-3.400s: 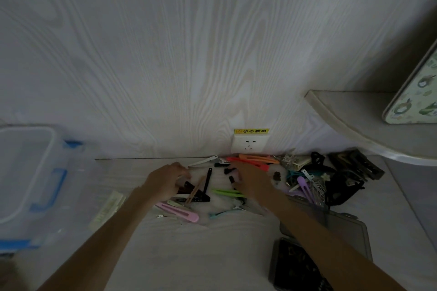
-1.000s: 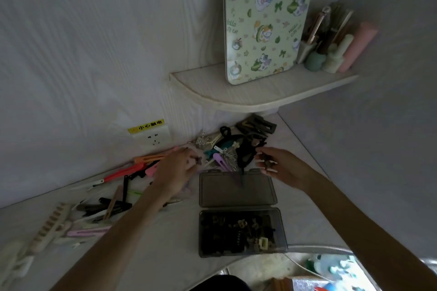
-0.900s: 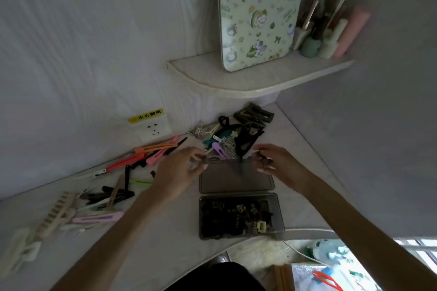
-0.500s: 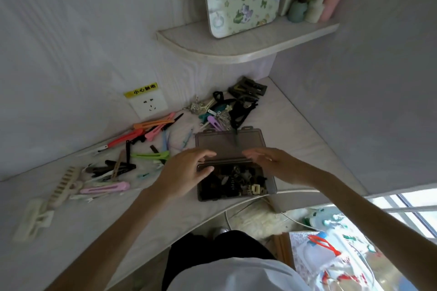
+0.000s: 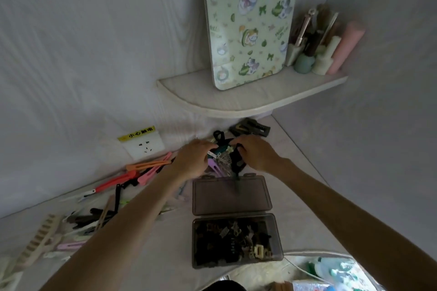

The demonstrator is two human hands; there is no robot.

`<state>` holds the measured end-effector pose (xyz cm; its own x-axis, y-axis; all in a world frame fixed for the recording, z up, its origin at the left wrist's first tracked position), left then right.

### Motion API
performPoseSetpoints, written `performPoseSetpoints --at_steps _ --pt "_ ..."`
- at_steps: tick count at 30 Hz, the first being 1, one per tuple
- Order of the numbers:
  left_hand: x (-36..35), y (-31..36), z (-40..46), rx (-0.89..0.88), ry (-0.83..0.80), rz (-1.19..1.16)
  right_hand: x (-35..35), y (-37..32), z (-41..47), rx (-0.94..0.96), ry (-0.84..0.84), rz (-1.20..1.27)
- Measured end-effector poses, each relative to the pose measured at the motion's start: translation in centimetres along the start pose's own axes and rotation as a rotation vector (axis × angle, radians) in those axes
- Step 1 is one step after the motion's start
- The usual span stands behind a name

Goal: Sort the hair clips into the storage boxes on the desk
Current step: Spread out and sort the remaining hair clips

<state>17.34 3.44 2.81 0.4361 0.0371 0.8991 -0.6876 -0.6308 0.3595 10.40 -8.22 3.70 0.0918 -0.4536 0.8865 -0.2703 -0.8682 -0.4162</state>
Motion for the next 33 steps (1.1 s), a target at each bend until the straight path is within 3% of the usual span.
performPoseSetpoints --at_steps 5,8,13,19,24,28,30,33 --pt "-1.6 -1.1 2.1 0.034 -0.089 0.192 -2.1 0.3 4.1 -0.002 0.015 -0.288" --pt "-1.6 -2.2 2.3 0.085 -0.061 0.327 -2.4 1.2 5.3 -0.052 -0.007 -0.454" --pt "-0.8 -3.2 2.8 0.157 0.001 0.451 -3.3 3.1 6.0 -0.069 0.002 -0.466" --pt "-0.2 -4.3 2.0 0.243 0.112 0.219 -2.8 5.9 3.9 -0.108 0.128 -0.129" --pt "-0.2 -5.7 1.0 0.170 0.187 0.013 0.4 10.5 0.8 -0.419 0.202 0.664" --pt "-0.8 -5.1 2.0 0.139 0.182 -0.099 1.8 11.4 -1.7 -0.463 0.249 1.302" --pt "-1.2 -3.4 2.6 0.108 0.121 -0.165 2.1 11.3 -2.8 -0.461 0.270 1.391" --pt "-2.0 -1.0 2.6 0.044 0.028 -0.221 1.7 10.3 -4.0 -0.481 0.209 1.253"
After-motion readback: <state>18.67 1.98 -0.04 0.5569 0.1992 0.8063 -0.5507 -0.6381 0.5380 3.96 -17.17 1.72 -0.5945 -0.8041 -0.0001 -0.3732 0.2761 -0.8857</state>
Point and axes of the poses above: each hand's wrist, its own z-axis towards the middle knuckle, its own x-axis out of the back of the hand, y = z × x, the point moved 8 cm from there along z, towards the middle knuckle, and after that the axes turned 5 degrees about x, right-handed, at the moved point
